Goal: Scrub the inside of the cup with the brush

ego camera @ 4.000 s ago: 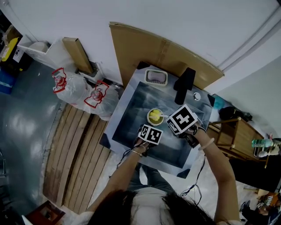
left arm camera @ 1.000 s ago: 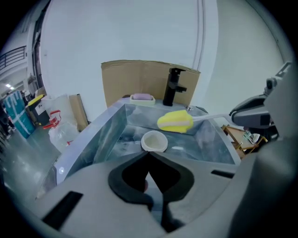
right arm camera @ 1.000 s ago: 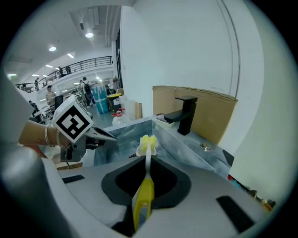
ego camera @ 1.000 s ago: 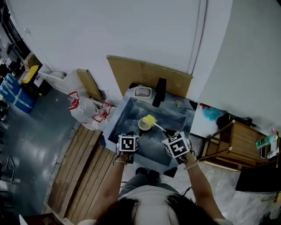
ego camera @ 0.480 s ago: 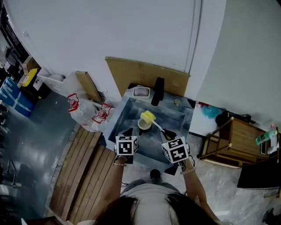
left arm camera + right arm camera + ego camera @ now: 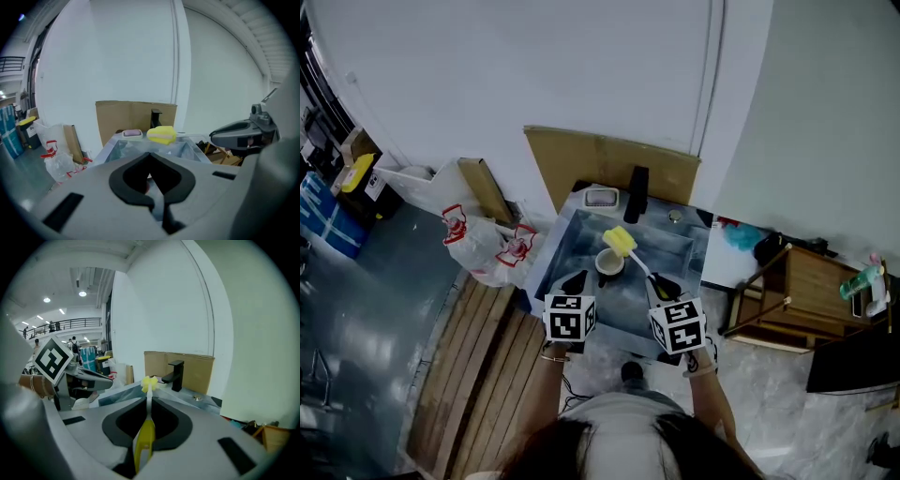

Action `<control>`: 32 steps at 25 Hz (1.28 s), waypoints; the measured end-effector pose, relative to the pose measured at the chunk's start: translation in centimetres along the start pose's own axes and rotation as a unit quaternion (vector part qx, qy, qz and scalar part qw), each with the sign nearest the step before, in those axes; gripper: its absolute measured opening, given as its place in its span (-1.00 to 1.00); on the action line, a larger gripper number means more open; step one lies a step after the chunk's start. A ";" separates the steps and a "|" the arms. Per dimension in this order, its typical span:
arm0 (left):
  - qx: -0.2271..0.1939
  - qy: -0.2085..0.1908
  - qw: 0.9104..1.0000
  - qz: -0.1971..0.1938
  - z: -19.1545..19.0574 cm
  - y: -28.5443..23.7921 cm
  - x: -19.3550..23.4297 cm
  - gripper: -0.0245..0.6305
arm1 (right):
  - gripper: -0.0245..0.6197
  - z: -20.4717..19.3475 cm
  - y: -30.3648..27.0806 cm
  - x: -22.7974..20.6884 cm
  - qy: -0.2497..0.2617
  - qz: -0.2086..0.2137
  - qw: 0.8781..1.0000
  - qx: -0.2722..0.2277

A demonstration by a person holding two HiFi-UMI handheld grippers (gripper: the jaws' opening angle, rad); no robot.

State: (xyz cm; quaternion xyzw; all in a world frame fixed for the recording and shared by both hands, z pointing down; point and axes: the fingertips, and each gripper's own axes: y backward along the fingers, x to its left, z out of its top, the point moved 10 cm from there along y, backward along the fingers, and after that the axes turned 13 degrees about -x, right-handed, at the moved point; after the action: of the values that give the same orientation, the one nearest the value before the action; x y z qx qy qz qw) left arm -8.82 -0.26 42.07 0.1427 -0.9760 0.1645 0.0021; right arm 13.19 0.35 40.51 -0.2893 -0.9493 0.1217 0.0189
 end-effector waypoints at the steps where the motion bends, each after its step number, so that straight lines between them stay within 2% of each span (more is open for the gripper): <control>1: -0.008 -0.004 1.000 -0.004 0.4 0.5 -0.1 -0.90 | -0.77 0.2 0.4 0.3 0.001 -0.003 1.000 -0.005; 10: -0.076 -0.022 0.996 -0.043 3.2 4.9 -1.3 -0.90 | -0.77 2.7 3.8 2.5 0.012 -0.020 0.998 -0.053; 18: -0.129 -0.041 0.988 -0.071 5.6 9.1 -2.3 -0.90 | -0.77 4.9 6.6 4.5 0.017 -0.033 0.995 -0.096; 32: -0.181 -0.055 0.978 -0.094 6.7 16.4 -3.6 -0.90 | -0.77 6.7 12.2 8.5 0.031 -0.053 0.987 -0.150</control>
State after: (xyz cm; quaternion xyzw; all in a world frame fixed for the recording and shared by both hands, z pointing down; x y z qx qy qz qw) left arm -9.65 13.42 30.30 0.2394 -0.9706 -0.0238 -0.0105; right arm 12.11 13.39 30.81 -0.2420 -0.9697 -0.0325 0.0111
